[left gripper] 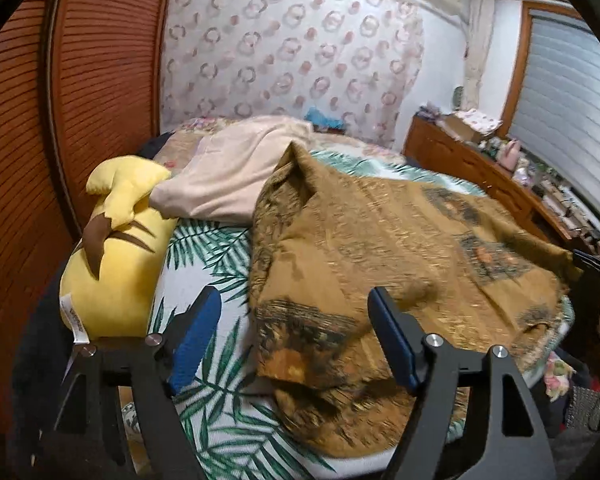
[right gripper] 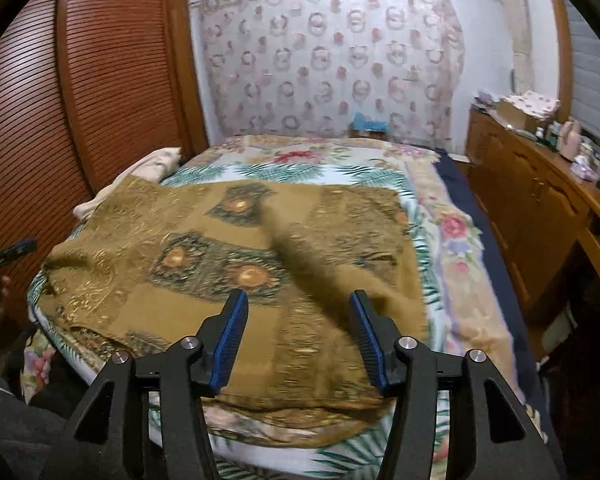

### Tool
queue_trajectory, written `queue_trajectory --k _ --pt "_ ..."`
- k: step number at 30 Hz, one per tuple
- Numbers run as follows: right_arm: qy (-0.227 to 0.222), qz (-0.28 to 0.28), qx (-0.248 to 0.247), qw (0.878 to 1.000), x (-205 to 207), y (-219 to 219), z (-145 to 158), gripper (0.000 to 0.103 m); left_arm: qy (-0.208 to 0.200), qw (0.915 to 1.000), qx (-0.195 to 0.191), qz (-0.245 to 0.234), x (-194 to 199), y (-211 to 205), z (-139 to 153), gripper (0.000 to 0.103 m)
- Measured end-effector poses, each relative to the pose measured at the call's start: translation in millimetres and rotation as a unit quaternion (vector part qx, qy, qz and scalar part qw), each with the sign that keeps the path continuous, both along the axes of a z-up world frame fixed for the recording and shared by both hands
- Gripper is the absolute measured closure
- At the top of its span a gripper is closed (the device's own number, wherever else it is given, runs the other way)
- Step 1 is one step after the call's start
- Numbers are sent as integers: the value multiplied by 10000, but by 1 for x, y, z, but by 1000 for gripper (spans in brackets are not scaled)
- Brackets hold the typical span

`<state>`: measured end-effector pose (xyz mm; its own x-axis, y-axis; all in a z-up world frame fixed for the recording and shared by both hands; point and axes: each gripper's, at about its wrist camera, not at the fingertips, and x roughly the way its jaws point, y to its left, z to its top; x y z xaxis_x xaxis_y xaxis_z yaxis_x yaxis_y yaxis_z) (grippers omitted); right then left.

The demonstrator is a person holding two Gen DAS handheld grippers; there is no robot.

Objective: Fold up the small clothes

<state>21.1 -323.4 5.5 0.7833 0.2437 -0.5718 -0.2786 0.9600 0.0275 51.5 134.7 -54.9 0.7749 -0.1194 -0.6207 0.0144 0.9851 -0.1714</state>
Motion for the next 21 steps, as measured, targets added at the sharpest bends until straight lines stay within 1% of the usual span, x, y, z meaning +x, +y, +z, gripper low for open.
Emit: queue_trajectory --k 4,6,9,17,21 --pt "136 166 -65 9997 12 15 -18 46 327 9994 -82 19 17 2 -18 27" --pt "223 233 -97 9994 16 22 -26 45 479 9988 -62 55 22 2 -25 27" --pt "297 303 -200 9989 23 32 -34 44 620 9980 -94 64 26 4 -31 27" --pt "428 384 -364 9977 32 47 -45 43 746 9972 -71 -2 28 2 -39 27" --pt "477 343 -418 9974 36 49 -52 42 700 9975 -20 -11 27 2 -40 27"
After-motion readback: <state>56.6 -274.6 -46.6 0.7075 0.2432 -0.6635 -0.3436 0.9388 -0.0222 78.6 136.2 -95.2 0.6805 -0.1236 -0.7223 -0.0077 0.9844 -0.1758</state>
